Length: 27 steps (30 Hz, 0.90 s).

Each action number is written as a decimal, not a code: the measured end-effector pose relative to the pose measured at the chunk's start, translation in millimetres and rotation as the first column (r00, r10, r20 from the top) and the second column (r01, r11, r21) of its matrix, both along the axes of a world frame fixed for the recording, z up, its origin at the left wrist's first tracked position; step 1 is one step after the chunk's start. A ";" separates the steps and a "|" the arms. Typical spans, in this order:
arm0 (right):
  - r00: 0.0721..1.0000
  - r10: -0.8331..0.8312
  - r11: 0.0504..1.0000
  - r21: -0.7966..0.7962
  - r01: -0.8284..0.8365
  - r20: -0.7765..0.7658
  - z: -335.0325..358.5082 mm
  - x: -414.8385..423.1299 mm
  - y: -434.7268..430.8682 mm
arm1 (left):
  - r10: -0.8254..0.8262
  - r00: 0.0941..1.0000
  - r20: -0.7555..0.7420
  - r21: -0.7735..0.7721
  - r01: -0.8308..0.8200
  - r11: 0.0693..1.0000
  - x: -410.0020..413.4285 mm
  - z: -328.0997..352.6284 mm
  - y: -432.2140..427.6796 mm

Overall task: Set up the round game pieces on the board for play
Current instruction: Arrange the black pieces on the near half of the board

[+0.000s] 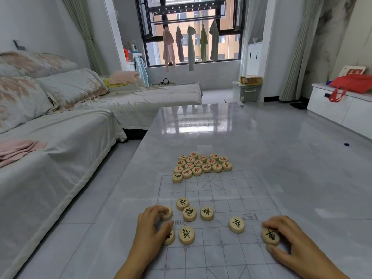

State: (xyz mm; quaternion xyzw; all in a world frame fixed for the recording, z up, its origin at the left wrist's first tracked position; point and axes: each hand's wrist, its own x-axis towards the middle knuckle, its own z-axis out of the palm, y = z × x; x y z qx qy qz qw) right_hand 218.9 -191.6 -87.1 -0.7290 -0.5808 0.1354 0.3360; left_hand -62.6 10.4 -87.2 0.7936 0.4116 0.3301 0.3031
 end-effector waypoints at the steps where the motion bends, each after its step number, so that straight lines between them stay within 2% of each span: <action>1: 1.000 0.002 1.000 -0.001 -0.002 0.001 0.1 0.0 0.7 | -0.009 1.000 -0.004 0.027 0.009 1.000 5.0 3.1 2.2; 4: 1.000 -0.010 1.000 0.024 0.011 -0.022 -0.8 2.5 2.3 | -0.031 0.996 -0.080 0.102 0.039 0.994 30.5 13.4 18.6; 7: 0.999 -0.015 0.998 0.057 0.017 -0.031 -2.4 5.3 3.1 | 0.056 0.980 -0.190 0.130 -0.032 0.991 57.5 19.4 52.5; 11: 1.000 0.013 0.999 0.036 -0.012 -0.016 -4.8 12.6 7.0 | 0.128 0.946 -0.297 0.056 -0.117 0.992 77.9 17.4 100.2; 15: 0.999 0.028 0.999 0.019 -0.028 0.019 -6.5 13.1 8.2 | 0.083 0.869 -0.487 0.178 0.006 0.984 85.5 5.4 121.3; 20: 0.999 -0.038 0.997 0.059 0.039 -0.018 -6.4 9.7 5.7 | 0.114 0.862 -0.493 0.264 0.024 0.964 55.0 2.6 114.2; 27: 1.000 -0.022 1.000 0.007 0.022 -0.021 1.5 1.3 -0.7 | 0.109 0.919 -0.378 0.057 -0.094 0.994 -61.1 21.9 36.6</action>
